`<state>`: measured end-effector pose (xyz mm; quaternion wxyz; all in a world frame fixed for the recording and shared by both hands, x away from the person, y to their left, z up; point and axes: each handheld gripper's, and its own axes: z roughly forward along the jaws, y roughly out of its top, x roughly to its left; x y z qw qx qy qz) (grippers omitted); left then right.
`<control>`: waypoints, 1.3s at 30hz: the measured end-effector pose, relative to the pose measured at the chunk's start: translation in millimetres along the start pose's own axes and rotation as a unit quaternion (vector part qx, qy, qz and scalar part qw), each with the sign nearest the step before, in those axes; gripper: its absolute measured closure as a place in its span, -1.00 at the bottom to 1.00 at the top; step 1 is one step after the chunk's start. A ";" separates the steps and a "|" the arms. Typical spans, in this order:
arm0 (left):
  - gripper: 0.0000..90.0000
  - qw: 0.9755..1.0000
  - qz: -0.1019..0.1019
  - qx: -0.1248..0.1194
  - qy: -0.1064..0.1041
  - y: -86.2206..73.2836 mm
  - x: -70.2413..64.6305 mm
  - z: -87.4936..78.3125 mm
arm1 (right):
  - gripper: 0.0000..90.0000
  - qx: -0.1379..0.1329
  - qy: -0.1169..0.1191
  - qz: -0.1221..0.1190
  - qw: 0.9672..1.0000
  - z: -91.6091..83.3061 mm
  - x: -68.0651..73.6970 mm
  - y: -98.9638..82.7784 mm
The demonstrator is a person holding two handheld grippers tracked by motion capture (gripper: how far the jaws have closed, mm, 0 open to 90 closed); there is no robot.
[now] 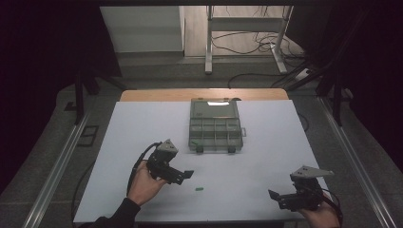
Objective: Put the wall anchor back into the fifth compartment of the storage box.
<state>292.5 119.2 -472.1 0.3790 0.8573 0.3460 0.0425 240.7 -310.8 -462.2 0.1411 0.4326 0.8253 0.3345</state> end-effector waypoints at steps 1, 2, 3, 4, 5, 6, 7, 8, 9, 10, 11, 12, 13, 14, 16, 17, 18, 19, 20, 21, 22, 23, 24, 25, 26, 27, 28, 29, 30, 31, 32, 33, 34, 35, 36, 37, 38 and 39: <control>-0.99 1.000 0.002 0.003 0.001 -0.8 -1.7 0.2 | -0.99 0.000 0.000 0.000 1.000 0.0 0.1 0.0; -0.99 1.000 0.007 0.006 0.003 -1.7 -3.1 0.8 | -0.99 0.000 0.000 0.000 1.000 0.0 0.1 0.0; -0.99 1.000 0.009 0.010 0.005 -2.7 -4.5 1.3 | -0.99 0.000 0.000 0.000 1.000 0.0 0.1 0.0; -0.99 1.000 0.008 0.013 0.004 -3.7 -5.8 2.2 | -0.99 0.000 0.000 -0.001 1.000 0.0 0.1 0.0; -0.99 1.000 0.007 0.015 0.003 -4.6 -7.1 3.1 | -0.99 0.000 0.000 -0.001 1.000 -0.1 0.1 0.0; -0.98 1.000 0.006 0.016 0.001 -5.4 -8.6 3.9 | -0.99 -0.001 0.000 -0.001 1.000 0.0 0.3 0.0; -0.96 1.000 0.006 0.017 0.000 -6.0 -10.5 4.5 | -0.99 -0.001 0.000 -0.001 1.000 0.0 0.4 -0.1; -0.94 1.000 0.009 0.017 0.000 -6.3 -12.7 5.2 | -0.98 -0.001 0.001 -0.002 1.000 0.1 0.3 0.0; -0.93 1.000 0.011 0.018 0.001 -6.5 -15.3 5.9 | -0.99 -0.001 0.001 -0.002 1.000 0.1 0.5 0.0; -0.92 1.000 0.013 0.019 0.002 -6.7 -17.6 6.6 | -0.99 -0.001 0.001 -0.003 1.000 0.1 0.5 0.0; -0.92 1.000 0.013 0.023 -0.001 -7.0 -19.2 7.5 | -0.99 -0.001 0.001 -0.003 1.000 0.1 0.6 0.0; -0.92 1.000 0.013 0.023 -0.005 -7.7 -20.5 8.5 | -0.99 -0.001 0.001 -0.003 1.000 0.0 0.6 0.0; -0.91 1.000 0.011 0.024 -0.008 -8.5 -21.4 9.7 | -0.99 -0.002 0.001 -0.002 1.000 0.0 0.6 0.0; -0.89 1.000 0.009 0.027 -0.012 -9.4 -22.2 11.4 | -0.98 -0.002 0.001 -0.002 1.000 0.0 0.6 0.0; -0.86 0.999 0.012 0.036 -0.008 -11.1 -23.9 14.9 | -0.99 -0.002 0.001 -0.004 1.000 0.0 0.7 0.0; -0.83 0.999 0.013 0.040 -0.008 -11.9 -24.6 16.6 | -0.99 -0.002 0.001 -0.005 1.000 0.0 0.7 0.0; -0.79 0.999 0.015 0.043 -0.008 -12.7 -25.5 18.3 | -0.98 -0.002 0.001 -0.005 1.000 0.0 0.8 0.0; -0.73 0.999 0.018 0.045 -0.006 -13.4 -26.8 20.1 | -0.99 -0.002 0.001 -0.005 1.000 0.1 0.8 0.0; -0.66 0.999 0.024 0.049 -0.005 -14.0 -28.1 21.9 | -0.99 -0.002 0.001 -0.005 1.000 0.1 0.8 0.0; -0.58 0.998 0.027 0.052 -0.005 -14.3 -29.4 24.0 | -0.99 -0.002 0.001 -0.005 1.000 0.1 0.8 0.0; -0.51 0.998 0.029 0.055 -0.005 -14.6 -30.3 26.2 | -0.99 -0.002 0.001 -0.006 1.000 0.1 0.8 0.0; -0.45 0.998 0.029 0.057 -0.007 -14.9 -31.1 28.5 | -0.99 -0.002 0.001 -0.006 1.000 0.1 0.9 0.0; -0.39 0.998 0.028 0.061 -0.010 -15.1 -31.5 31.0 | -0.98 -0.002 0.001 -0.006 1.000 0.1 0.9 0.0; -0.33 0.997 0.030 0.064 -0.011 -15.4 -31.9 33.3 | -0.98 -0.002 0.001 -0.006 1.000 0.2 1.0 0.0; -0.27 0.997 0.030 0.066 -0.013 -15.8 -32.2 35.5 | -0.98 -0.001 0.002 -0.006 1.000 0.2 1.0 0.0; -0.21 0.997 0.029 0.068 -0.016 -16.2 -32.1 37.7 | -0.98 -0.001 0.002 -0.006 1.000 0.2 1.0 0.0; -0.15 0.997 0.026 0.069 -0.017 -16.5 -32.0 39.9 | -0.98 -0.001 0.002 -0.007 1.000 0.2 1.0 0.0; -0.11 0.997 0.025 0.070 -0.019 -16.8 -31.8 42.0 | -0.98 -0.001 0.002 -0.007 1.000 0.3 1.0 0.0; -0.05 0.997 0.026 0.073 -0.021 -17.1 -32.2 44.2 | -0.98 -0.001 0.002 -0.007 1.000 0.3 1.0 0.0; 0.00 0.996 0.029 0.077 -0.020 -17.4 -33.2 46.5 | -0.98 0.000 0.002 -0.006 1.000 0.4 1.1 0.1; 0.04 0.996 0.034 0.083 -0.017 -17.6 -34.2 48.6 | -0.98 0.000 0.002 -0.006 1.000 0.4 1.2 0.1; 0.12 0.995 0.038 0.088 -0.017 -18.0 -35.6 50.7 | -0.98 0.000 0.003 -0.007 1.000 0.4 1.2 0.1; 0.20 0.995 0.042 0.091 -0.017 -18.4 -37.0 52.8 | -0.98 0.001 0.003 -0.007 1.000 0.5 1.2 0.1; 0.25 0.995 0.043 0.093 -0.017 -18.7 -38.6 55.0 | -0.98 0.001 0.003 -0.007 1.000 0.5 1.2 0.1; 0.30 0.994 0.045 0.095 -0.018 -19.0 -40.0 57.1 | -0.98 0.001 0.003 -0.007 1.000 0.6 1.2 0.1; 0.36 0.994 0.051 0.098 -0.015 -18.9 -41.2 58.4 | -0.98 0.001 0.004 -0.009 1.000 0.7 1.1 0.1; 0.42 0.994 0.053 0.097 -0.015 -19.1 -42.4 59.8 | -0.98 0.002 0.003 -0.009 1.000 0.7 1.2 0.1; 0.47 0.993 0.059 0.101 -0.017 -18.8 -42.7 60.5 | -0.98 0.003 0.003 -0.010 1.000 0.7 1.3 0.2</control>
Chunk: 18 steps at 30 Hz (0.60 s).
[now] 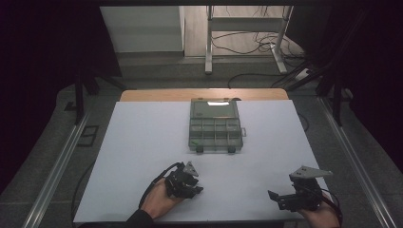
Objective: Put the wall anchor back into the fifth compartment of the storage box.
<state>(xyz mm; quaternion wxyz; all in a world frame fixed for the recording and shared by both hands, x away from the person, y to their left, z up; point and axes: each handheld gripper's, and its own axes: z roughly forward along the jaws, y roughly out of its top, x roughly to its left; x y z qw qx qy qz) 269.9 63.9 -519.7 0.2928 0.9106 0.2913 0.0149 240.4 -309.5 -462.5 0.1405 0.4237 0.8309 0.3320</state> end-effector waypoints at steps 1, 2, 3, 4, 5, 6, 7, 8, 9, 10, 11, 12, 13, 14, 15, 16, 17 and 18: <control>0.52 1.000 -0.003 -0.002 0.001 0.3 -1.6 1.5 | -0.98 0.000 0.000 0.000 1.000 0.1 0.1 0.0; 0.57 1.000 0.000 -0.003 0.006 0.4 -2.8 2.2 | -0.98 0.001 0.000 0.000 1.000 0.2 0.2 0.0; 0.62 1.000 0.005 -0.003 0.010 0.5 -3.7 2.4 | -0.98 0.002 0.000 0.000 1.000 0.2 0.3 0.1; 0.69 1.000 0.011 0.000 0.011 0.7 -4.3 2.3 | -0.98 0.002 0.000 0.000 1.000 0.3 0.2 0.1; 0.75 1.000 0.024 0.010 0.014 1.1 -3.9 1.5 | -0.98 0.002 0.001 -0.001 1.000 0.4 0.2 0.1; 0.79 0.999 0.028 0.012 0.016 1.3 -4.9 1.6 | -0.98 0.002 0.001 -0.001 1.000 0.7 0.3 0.1; 0.85 0.999 0.032 0.013 0.014 1.7 -5.8 1.8 | -0.98 0.003 0.001 -0.001 1.000 0.7 0.3 0.1; 0.85 0.999 0.037 0.017 0.015 2.4 -6.3 1.6 | -0.98 0.003 0.001 -0.001 1.000 0.6 0.3 0.2; 0.86 0.999 0.038 0.019 0.014 3.0 -6.5 1.5 | -0.98 0.004 0.001 0.000 1.000 0.6 0.5 0.2; 0.86 0.999 0.038 0.020 0.013 3.3 -6.4 1.5 | -0.98 0.004 0.002 0.000 1.000 0.6 0.5 0.2; 0.87 0.999 0.037 0.020 0.012 3.5 -6.1 1.4 | -0.98 0.004 0.002 0.000 1.000 0.6 0.5 0.2; 0.87 0.999 0.036 0.021 0.010 3.8 -5.4 1.3 | -0.98 0.004 0.001 0.000 1.000 0.6 0.5 0.2; 0.87 0.999 0.033 0.021 0.008 4.0 -4.7 1.2 | -0.98 0.004 0.001 0.000 1.000 0.6 0.5 0.2; 0.88 0.999 0.030 0.020 0.006 4.3 -4.4 0.8 | -0.98 0.004 0.001 0.000 1.000 0.5 0.5 0.2; 0.88 0.999 0.029 0.019 0.006 4.8 -3.9 0.1 | -0.98 0.002 0.001 -0.001 1.000 0.7 0.4 0.2; 0.88 0.999 0.026 0.017 0.004 5.2 -3.5 -0.7 | -0.98 0.003 0.001 -0.001 1.000 0.6 0.3 0.2; 0.88 1.000 0.024 0.015 0.003 5.7 -3.0 -1.7 | -0.98 0.003 0.001 -0.001 1.000 0.5 0.3 0.2; 0.88 1.000 0.021 0.014 0.001 6.2 -2.6 -2.9 | -0.98 0.003 0.001 -0.001 1.000 0.5 0.3 0.2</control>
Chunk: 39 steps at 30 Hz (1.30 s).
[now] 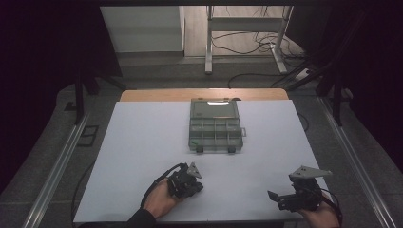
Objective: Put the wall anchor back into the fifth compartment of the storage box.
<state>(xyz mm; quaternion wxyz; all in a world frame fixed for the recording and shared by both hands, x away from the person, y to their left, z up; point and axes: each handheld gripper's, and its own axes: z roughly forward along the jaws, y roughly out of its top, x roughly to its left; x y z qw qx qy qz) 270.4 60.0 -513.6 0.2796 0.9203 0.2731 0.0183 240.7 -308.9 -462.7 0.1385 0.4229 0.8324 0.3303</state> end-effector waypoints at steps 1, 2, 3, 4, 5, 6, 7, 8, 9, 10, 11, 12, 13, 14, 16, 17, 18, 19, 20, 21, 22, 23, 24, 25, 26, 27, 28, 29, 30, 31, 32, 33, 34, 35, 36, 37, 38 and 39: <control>0.88 1.000 -0.011 -0.009 -0.004 0.2 -0.7 -0.1 | -0.98 -0.001 0.000 0.000 1.000 0.1 0.0 -0.1; 0.88 1.000 -0.011 -0.009 -0.004 0.5 0.1 -1.2 | -0.98 0.000 0.000 0.000 1.000 0.0 0.0 0.0; 0.88 1.000 -0.013 -0.010 -0.004 0.8 0.6 -2.4 | -0.98 0.000 0.000 0.000 1.000 -0.1 0.0 0.0; 0.88 1.000 -0.014 -0.011 -0.005 1.0 1.2 -3.3 | -0.98 0.000 0.000 0.000 1.000 0.0 0.0 0.0; 0.88 1.000 -0.020 -0.018 -0.005 1.2 1.1 -3.5 | -0.98 0.000 0.000 -0.001 1.000 0.0 0.0 0.0; 0.88 1.000 -0.020 -0.018 -0.004 1.5 1.7 -4.7 | -0.98 0.000 0.000 0.000 1.000 -0.1 0.3 0.0; 0.88 1.000 -0.022 -0.020 -0.006 1.7 2.2 -5.6 | -0.98 0.000 0.000 0.000 1.000 -0.1 0.3 0.0; 0.88 0.999 -0.023 -0.022 -0.006 1.9 3.0 -6.8 | -0.98 0.000 0.000 -0.001 1.000 0.0 0.1 0.0; 0.88 1.000 -0.020 -0.020 -0.006 2.2 4.2 -8.4 | -0.98 0.000 0.000 -0.001 1.000 0.0 0.1 0.0; 0.88 1.000 -0.021 -0.022 -0.005 2.6 4.7 -9.5 | -0.98 0.000 0.000 -0.001 1.000 -0.1 0.1 0.0; 0.88 0.999 -0.023 -0.024 -0.005 2.9 5.2 -10.6 | -0.98 -0.001 0.000 -0.001 1.000 -0.1 0.1 0.0; 0.88 0.999 -0.024 -0.026 -0.005 3.4 5.9 -11.7 | -0.98 0.000 0.000 -0.001 1.000 0.0 0.2 0.0; 0.88 0.999 -0.025 -0.027 -0.006 3.8 6.5 -12.7 | -0.98 0.000 0.000 0.000 1.000 0.0 0.2 0.1; 0.88 0.999 -0.026 -0.028 -0.005 4.3 7.1 -13.5 | -0.98 0.000 0.000 0.000 1.000 0.0 0.3 0.1; 0.88 0.999 -0.026 -0.029 -0.001 5.4 8.4 -15.0 | -0.98 0.000 0.000 0.000 1.000 -0.1 0.3 0.0; 0.88 0.999 -0.027 -0.030 -0.001 5.8 9.3 -15.9 | -0.98 -0.001 0.000 -0.001 1.000 -0.1 0.2 0.0; 0.88 0.999 -0.028 -0.030 0.001 6.4 10.1 -16.7 | -0.98 0.000 0.000 0.000 1.000 0.0 0.2 0.0; 0.88 0.999 -0.028 -0.031 0.003 6.8 11.2 -17.7 | -0.98 0.000 0.000 0.000 1.000 0.0 0.2 0.0; 0.88 0.999 -0.029 -0.033 0.003 7.2 12.3 -18.8 | -0.98 0.000 0.000 0.000 1.000 0.0 0.3 0.0; 0.88 0.999 -0.030 -0.035 0.004 7.6 13.4 -19.8 | -0.98 0.000 0.000 0.000 1.000 -0.1 0.3 0.0; 0.88 0.999 -0.031 -0.036 0.005 8.1 14.4 -20.8 | -0.98 0.000 0.000 0.000 1.000 0.0 0.2 0.0; 0.88 0.999 -0.032 -0.038 0.006 8.6 15.5 -21.8 | -0.98 0.000 -0.001 0.000 1.000 0.1 0.1 0.0; 0.87 0.999 -0.033 -0.039 0.007 9.2 16.5 -23.1 | -0.98 -0.001 0.000 0.000 1.000 0.3 0.1 0.0; 0.88 0.999 -0.034 -0.041 0.007 9.9 17.7 -24.2 | -0.98 -0.001 0.000 0.000 1.000 0.3 0.1 0.0; 0.88 0.998 -0.035 -0.044 0.008 10.5 18.7 -25.4 | -0.98 0.000 -0.001 0.000 1.000 0.1 0.1 0.1; 0.88 0.998 -0.036 -0.046 0.010 11.1 19.8 -26.8 | -0.98 0.001 -0.001 0.001 1.000 0.1 0.2 0.1; 0.87 0.998 -0.038 -0.049 0.010 11.6 20.9 -28.1 | -0.98 0.001 -0.001 0.001 1.000 0.1 0.2 0.1; 0.88 0.998 -0.038 -0.049 0.011 12.0 22.1 -29.5 | -0.98 0.000 -0.001 0.000 1.000 0.2 0.1 0.1; 0.87 0.998 -0.039 -0.051 0.013 12.3 23.1 -30.8 | -0.98 0.000 -0.001 0.000 1.000 0.3 0.1 0.0; 0.87 0.998 -0.041 -0.053 0.014 12.5 24.2 -32.0 | -0.98 0.000 -0.001 0.001 1.000 0.4 0.0 0.0; 0.87 0.998 -0.041 -0.054 0.015 12.8 25.2 -33.1 | -0.98 0.001 -0.001 0.001 1.000 0.3 0.0 0.1; 0.87 0.997 -0.042 -0.056 0.016 13.3 25.9 -34.0 | -0.98 0.001 -0.001 0.001 1.000 0.4 0.2 0.1; 0.87 0.997 -0.043 -0.056 0.016 13.8 26.9 -34.9 | -0.98 0.002 -0.001 0.001 1.000 0.4 0.2 0.1; 0.87 0.997 -0.044 -0.057 0.017 14.4 27.8 -35.7 | -0.98 0.002 -0.001 0.001 1.000 0.4 0.3 0.2; 0.87 0.997 -0.045 -0.058 0.018 15.0 28.7 -36.6 | -0.98 0.003 -0.001 0.001 1.000 0.5 0.3 0.2; 0.87 0.997 -0.045 -0.059 0.018 15.6 29.8 -37.4 | -0.98 0.002 0.000 0.000 1.000 0.8 0.2 0.1; 0.87 0.997 -0.046 -0.061 0.019 16.1 30.6 -38.0 | -0.98 0.002 -0.001 0.001 1.000 0.7 0.3 0.1; 0.87 0.997 -0.047 -0.060 0.019 16.6 31.7 -38.8 | -0.98 0.002 -0.001 0.001 1.000 0.7 0.2 0.1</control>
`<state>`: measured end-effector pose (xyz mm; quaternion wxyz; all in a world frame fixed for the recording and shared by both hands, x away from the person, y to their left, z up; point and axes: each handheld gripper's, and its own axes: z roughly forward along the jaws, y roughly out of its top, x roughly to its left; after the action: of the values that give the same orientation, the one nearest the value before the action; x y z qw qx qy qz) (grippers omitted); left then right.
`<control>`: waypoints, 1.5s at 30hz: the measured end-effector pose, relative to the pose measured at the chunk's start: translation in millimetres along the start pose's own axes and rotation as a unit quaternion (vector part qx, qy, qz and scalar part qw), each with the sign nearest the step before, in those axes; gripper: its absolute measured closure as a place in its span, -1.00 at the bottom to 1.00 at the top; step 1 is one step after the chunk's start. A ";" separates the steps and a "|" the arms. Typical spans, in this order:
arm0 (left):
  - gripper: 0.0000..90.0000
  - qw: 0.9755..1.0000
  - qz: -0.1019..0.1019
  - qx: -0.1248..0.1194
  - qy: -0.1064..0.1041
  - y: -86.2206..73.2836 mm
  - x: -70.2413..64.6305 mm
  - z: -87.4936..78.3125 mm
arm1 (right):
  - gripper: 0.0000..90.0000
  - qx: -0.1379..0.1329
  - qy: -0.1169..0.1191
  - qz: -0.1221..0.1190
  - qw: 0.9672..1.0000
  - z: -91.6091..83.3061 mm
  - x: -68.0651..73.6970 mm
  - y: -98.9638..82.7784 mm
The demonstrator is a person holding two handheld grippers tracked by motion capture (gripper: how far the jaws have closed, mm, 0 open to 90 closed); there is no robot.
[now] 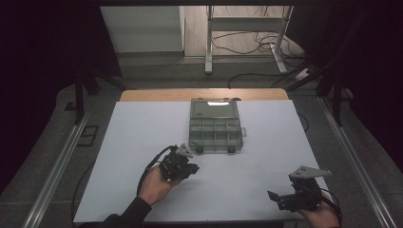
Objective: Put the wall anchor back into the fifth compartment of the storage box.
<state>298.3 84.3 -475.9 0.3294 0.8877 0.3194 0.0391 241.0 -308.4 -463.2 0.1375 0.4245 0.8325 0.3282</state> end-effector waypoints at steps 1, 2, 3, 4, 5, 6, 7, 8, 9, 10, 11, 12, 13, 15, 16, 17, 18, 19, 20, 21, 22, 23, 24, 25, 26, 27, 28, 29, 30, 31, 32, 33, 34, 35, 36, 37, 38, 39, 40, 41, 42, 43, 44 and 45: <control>0.87 1.000 0.000 0.000 0.001 0.6 1.1 -0.5 | -0.98 0.000 0.000 0.000 1.000 0.0 -0.1 0.0; 0.87 1.000 -0.002 -0.002 0.001 1.2 2.3 -1.1 | -0.98 0.000 0.000 0.001 1.000 0.1 0.0 0.0; 0.87 1.000 -0.004 -0.002 0.000 1.7 3.5 -1.5 | -0.98 0.000 0.000 0.001 1.000 0.1 0.0 0.0; 0.87 1.000 -0.006 -0.003 0.001 2.3 4.8 -1.8 | -0.98 0.000 0.000 0.001 1.000 0.0 0.0 0.0; 0.87 1.000 -0.008 -0.004 0.001 3.0 6.0 -2.1 | -0.98 0.000 0.000 0.001 1.000 -0.1 0.0 0.0; 0.87 1.000 -0.008 -0.005 0.000 3.8 7.4 -2.6 | -0.98 0.000 0.000 0.000 1.000 0.0 0.1 0.1; 0.87 1.000 -0.009 -0.007 0.001 4.7 8.5 -2.9 | -0.98 0.000 0.000 -0.001 1.000 0.2 0.0 0.1; 0.87 1.000 -0.010 -0.008 0.001 5.6 9.6 -3.2 | -0.98 0.000 0.000 -0.001 1.000 0.2 0.1 0.1; 0.87 1.000 -0.009 -0.008 0.001 6.6 10.8 -3.4 | -0.98 0.000 0.000 -0.001 1.000 0.1 0.2 0.0; 0.87 1.000 -0.010 -0.008 0.002 7.7 11.8 -3.4 | -0.98 0.001 0.000 0.000 1.000 0.0 0.2 -0.1; 0.87 1.000 -0.011 -0.007 0.004 8.9 13.2 -3.5 | -0.98 0.000 -0.001 0.001 1.000 -0.1 0.2 -0.1; 0.87 1.000 -0.011 -0.008 0.005 10.1 14.7 -3.7 | -0.98 0.000 -0.001 0.001 1.000 -0.2 0.1 -0.1; 0.87 1.000 -0.011 -0.009 0.006 11.3 16.4 -4.2 | -0.98 0.001 -0.001 0.002 1.000 -0.2 0.2 -0.1; 0.87 1.000 -0.014 -0.011 0.007 13.8 19.9 -5.3 | -0.98 0.001 -0.001 0.001 1.000 0.0 0.1 -0.1; 0.87 1.000 -0.016 -0.012 0.009 15.1 21.5 -5.9 | -0.98 0.001 -0.001 0.001 1.000 0.0 0.2 -0.1; 0.87 1.000 -0.019 -0.015 0.010 16.3 22.9 -6.5 | -0.98 0.001 -0.001 0.001 1.000 -0.1 0.2 -0.1; 0.87 1.000 -0.018 -0.017 0.011 17.6 24.9 -7.5 | -0.98 0.001 -0.001 0.001 1.000 -0.1 0.1 -0.1; 0.87 1.000 -0.021 -0.019 0.011 18.8 26.5 -8.2 | -0.98 0.001 -0.001 0.002 1.000 -0.2 0.2 -0.2; 0.87 0.999 -0.022 -0.022 0.012 20.1 28.1 -8.8 | -0.98 0.001 -0.001 0.002 1.000 -0.2 0.1 -0.2; 0.87 0.999 -0.023 -0.022 0.013 21.5 29.6 -9.2 | -0.98 0.001 -0.001 0.002 1.000 -0.1 0.2 -0.2; 0.87 0.999 -0.022 -0.023 0.016 22.9 31.3 -9.6 | -0.97 0.001 -0.001 0.001 1.000 0.0 0.1 -0.1; 0.87 0.999 -0.023 -0.024 0.017 24.3 33.0 -10.0 | -0.98 0.002 -0.001 0.001 1.000 0.1 0.2 -0.1; 0.87 0.999 -0.024 -0.024 0.018 25.8 34.9 -10.3 | -0.97 0.002 -0.001 0.001 1.000 0.1 0.3 -0.1; 0.87 0.999 -0.024 -0.025 0.021 27.2 36.7 -10.7 | -0.97 0.002 0.000 0.001 1.000 0.1 0.3 -0.1; 0.87 0.999 -0.026 -0.026 0.023 28.7 38.7 -11.1 | -0.97 0.002 0.000 0.001 1.000 0.1 0.3 -0.1; 0.87 0.999 -0.028 -0.027 0.023 30.1 40.9 -11.4 | -0.97 0.002 0.001 0.001 1.000 0.1 0.2 -0.1; 0.87 0.999 -0.030 -0.028 0.024 31.5 43.0 -11.8 | -0.97 0.002 0.001 0.001 1.000 0.2 0.3 -0.1; 0.87 0.999 -0.033 -0.031 0.026 32.8 44.9 -11.8 | -0.97 0.003 0.001 0.001 1.000 0.2 0.2 -0.1; 0.87 0.998 -0.035 -0.033 0.027 34.0 46.9 -11.9 | -0.97 0.003 0.002 0.001 1.000 0.2 0.2 -0.1; 0.87 0.998 -0.038 -0.035 0.026 35.1 49.0 -11.9 | -0.97 0.004 0.002 0.001 1.000 0.2 0.1 0.0; 0.87 0.998 -0.040 -0.035 0.027 36.2 51.0 -11.8 | -0.97 0.003 0.002 0.000 1.000 0.3 -0.1 0.0; 0.87 0.998 -0.042 -0.035 0.029 37.2 53.0 -11.7 | -0.97 0.004 0.003 0.001 1.000 0.2 0.0 0.0; 0.87 0.998 -0.044 -0.037 0.028 38.1 55.1 -11.5 | -0.97 0.003 0.003 0.000 1.000 0.3 -0.2 0.0; 0.87 0.998 -0.047 -0.039 0.028 38.9 57.2 -11.2 | -0.97 0.003 0.003 0.000 1.000 0.3 -0.2 0.0; 0.87 0.997 -0.050 -0.042 0.028 39.6 59.0 -11.0 | -0.97 0.003 0.003 0.002 1.000 0.2 -0.1 0.0; 0.87 0.997 -0.052 -0.043 0.028 40.5 60.7 -10.8 | -0.97 0.003 0.002 0.002 1.000 0.1 -0.1 0.0; 0.87 0.997 -0.053 -0.044 0.029 41.3 62.4 -10.6 | -0.97 0.003 0.003 0.002 1.000 0.1 -0.1 0.0; 0.87 0.997 -0.055 -0.046 0.029 42.2 63.8 -10.4 | -0.97 0.003 0.003 0.001 1.000 0.3 -0.3 0.0; 0.87 0.997 -0.056 -0.047 0.030 43.1 65.3 -10.2 | -0.97 0.003 0.003 0.001 1.000 0.4 -0.4 0.0; 0.87 0.997 -0.057 -0.049 0.031 44.1 66.4 -9.6 | -0.97 0.003 0.003 0.001 1.000 0.4 -0.4 0.0; 0.87 0.997 -0.057 -0.051 0.032 45.1 67.6 -8.9 | -0.97 0.004 0.003 0.001 1.000 0.3 -0.4 0.1; 0.87 0.997 -0.058 -0.051 0.032 46.3 69.0 -8.2 | -0.97 0.003 0.003 0.001 1.000 0.4 -0.3 0.0; 0.87 0.996 -0.059 -0.052 0.032 47.5 70.2 -7.1 | -0.97 0.004 0.003 0.001 1.000 0.4 -0.4 0.1; 0.87 0.996 -0.059 -0.054 0.033 48.8 71.1 -6.0 | -0.97 0.005 0.003 0.000 1.000 0.5 -0.4 0.1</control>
<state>379.4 101.6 -451.6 0.3676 0.8464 0.3796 0.0658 241.6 -308.5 -463.5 0.1328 0.4244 0.8343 0.3259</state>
